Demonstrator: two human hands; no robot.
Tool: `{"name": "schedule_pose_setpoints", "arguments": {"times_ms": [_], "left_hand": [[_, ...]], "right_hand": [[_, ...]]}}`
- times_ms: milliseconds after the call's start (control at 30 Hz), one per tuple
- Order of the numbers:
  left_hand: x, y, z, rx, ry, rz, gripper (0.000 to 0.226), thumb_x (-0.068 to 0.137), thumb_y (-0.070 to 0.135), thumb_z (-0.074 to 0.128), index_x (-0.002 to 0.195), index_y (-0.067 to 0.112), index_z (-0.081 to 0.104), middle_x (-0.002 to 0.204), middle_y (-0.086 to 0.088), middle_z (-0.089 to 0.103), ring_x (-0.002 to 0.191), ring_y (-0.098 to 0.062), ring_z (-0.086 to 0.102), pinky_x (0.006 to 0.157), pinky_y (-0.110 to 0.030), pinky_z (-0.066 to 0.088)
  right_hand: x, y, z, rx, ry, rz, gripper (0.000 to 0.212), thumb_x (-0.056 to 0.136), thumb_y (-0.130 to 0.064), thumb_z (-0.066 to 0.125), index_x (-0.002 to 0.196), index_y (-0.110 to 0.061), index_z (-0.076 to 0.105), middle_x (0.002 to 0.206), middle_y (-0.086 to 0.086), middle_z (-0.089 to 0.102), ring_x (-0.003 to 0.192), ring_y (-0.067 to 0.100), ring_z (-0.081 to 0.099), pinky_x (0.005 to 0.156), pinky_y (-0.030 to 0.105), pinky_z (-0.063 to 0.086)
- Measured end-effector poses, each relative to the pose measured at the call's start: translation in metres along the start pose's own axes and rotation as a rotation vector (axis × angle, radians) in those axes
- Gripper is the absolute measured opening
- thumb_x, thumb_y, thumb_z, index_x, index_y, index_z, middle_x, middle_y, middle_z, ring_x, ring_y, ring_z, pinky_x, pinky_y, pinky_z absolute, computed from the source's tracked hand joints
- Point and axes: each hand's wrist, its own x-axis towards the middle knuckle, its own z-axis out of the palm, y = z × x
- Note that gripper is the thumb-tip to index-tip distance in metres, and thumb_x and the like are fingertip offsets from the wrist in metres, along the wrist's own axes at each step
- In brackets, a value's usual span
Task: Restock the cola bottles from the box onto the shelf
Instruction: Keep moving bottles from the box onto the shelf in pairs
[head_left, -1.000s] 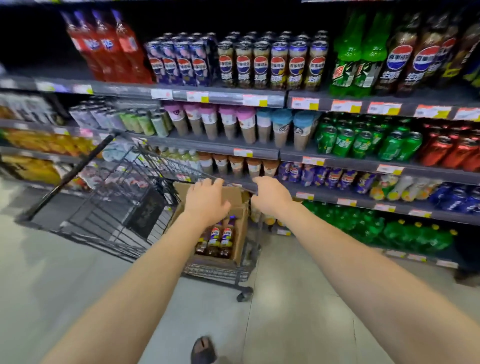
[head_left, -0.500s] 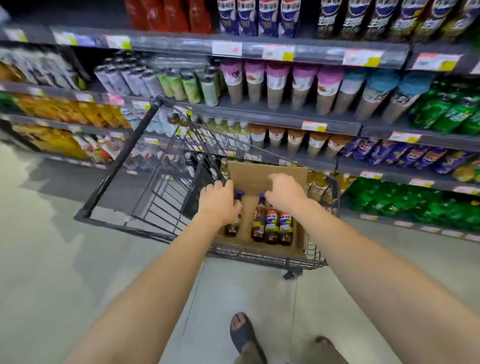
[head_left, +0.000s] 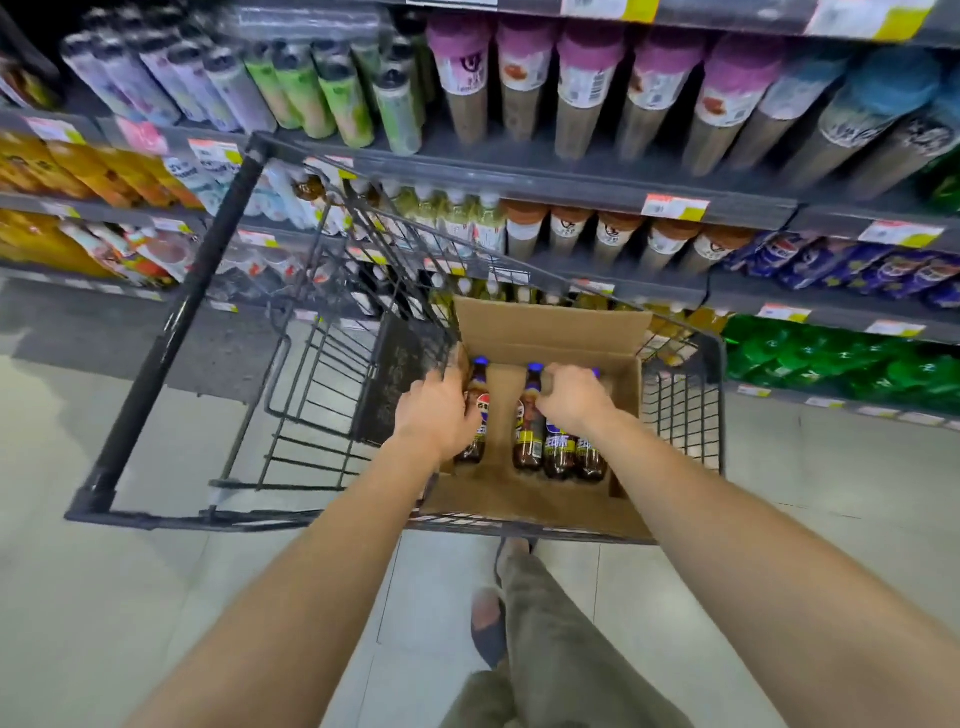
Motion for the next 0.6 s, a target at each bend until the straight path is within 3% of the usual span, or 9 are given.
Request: {"name": "schedule_pose_setpoints", "arguments": {"times_ms": [67, 100, 167, 267, 367, 500, 600], "left_hand": [[0.024, 0.000, 0.007, -0.026, -0.034, -0.025, 0.072, 0.096, 0.046, 0.055, 0.156, 0.015, 0.031, 0.138, -0.016, 0.054, 0.126, -0.038, 0.053, 0.098, -0.049, 0.051], [0.037, 0.000, 0.012, -0.038, -0.056, -0.039, 0.068, 0.096, 0.045, 0.056, 0.153, 0.015, 0.035, 0.137, -0.016, 0.055, 0.125, -0.038, 0.054, 0.097, -0.049, 0.051], [0.060, 0.003, 0.024, -0.065, -0.105, -0.049, 0.056, 0.095, 0.042, 0.059, 0.141, 0.013, 0.045, 0.133, -0.016, 0.057, 0.122, -0.037, 0.057, 0.096, -0.048, 0.053], [0.090, 0.007, 0.049, -0.096, -0.180, -0.077, 0.048, 0.096, 0.041, 0.060, 0.133, 0.012, 0.048, 0.128, -0.014, 0.060, 0.117, -0.037, 0.061, 0.092, -0.046, 0.054], [0.115, 0.008, 0.086, -0.104, -0.285, -0.115, 0.059, 0.098, 0.045, 0.061, 0.144, 0.012, 0.042, 0.131, -0.013, 0.060, 0.120, -0.033, 0.061, 0.096, -0.045, 0.053], [0.149, -0.003, 0.141, -0.075, -0.411, -0.139, 0.087, 0.101, 0.054, 0.051, 0.164, 0.011, 0.009, 0.150, -0.019, 0.047, 0.133, -0.036, 0.052, 0.106, -0.044, 0.048], [0.176, -0.011, 0.178, -0.138, -0.418, -0.205, 0.085, 0.099, 0.050, 0.056, 0.160, 0.005, 0.016, 0.155, -0.022, 0.039, 0.139, -0.037, 0.046, 0.113, -0.047, 0.043]], "right_hand": [[0.024, 0.004, 0.006, 0.020, -0.039, 0.022, 0.008, 0.094, -0.019, 0.056, 0.092, -0.012, 0.060, 0.101, 0.011, 0.067, 0.102, 0.034, 0.063, 0.074, 0.033, 0.047], [0.036, 0.006, 0.009, 0.035, -0.055, 0.032, 0.010, 0.094, -0.019, 0.056, 0.086, -0.013, 0.057, 0.095, 0.010, 0.064, 0.102, 0.035, 0.063, 0.071, 0.031, 0.042], [0.058, 0.010, 0.016, 0.049, -0.113, 0.057, 0.012, 0.096, -0.020, 0.055, 0.097, -0.009, 0.060, 0.098, 0.015, 0.065, 0.105, 0.037, 0.062, 0.072, 0.031, 0.041], [0.094, 0.021, 0.032, 0.048, -0.175, 0.131, 0.032, 0.098, -0.024, 0.054, 0.120, -0.002, 0.062, 0.115, 0.022, 0.068, 0.110, 0.039, 0.062, 0.082, 0.035, 0.048], [0.121, 0.034, 0.055, 0.069, -0.224, 0.194, 0.037, 0.100, -0.024, 0.052, 0.126, 0.000, 0.063, 0.126, 0.023, 0.065, 0.119, 0.039, 0.059, 0.097, 0.039, 0.049], [0.158, 0.052, 0.096, 0.111, -0.255, 0.254, 0.032, 0.100, -0.022, 0.054, 0.117, 0.002, 0.067, 0.118, 0.023, 0.068, 0.113, 0.039, 0.063, 0.096, 0.044, 0.052], [0.189, 0.066, 0.134, 0.158, -0.225, 0.375, 0.039, 0.095, -0.032, 0.063, 0.118, 0.000, 0.065, 0.117, 0.020, 0.068, 0.113, 0.036, 0.064, 0.092, 0.037, 0.054]]}}
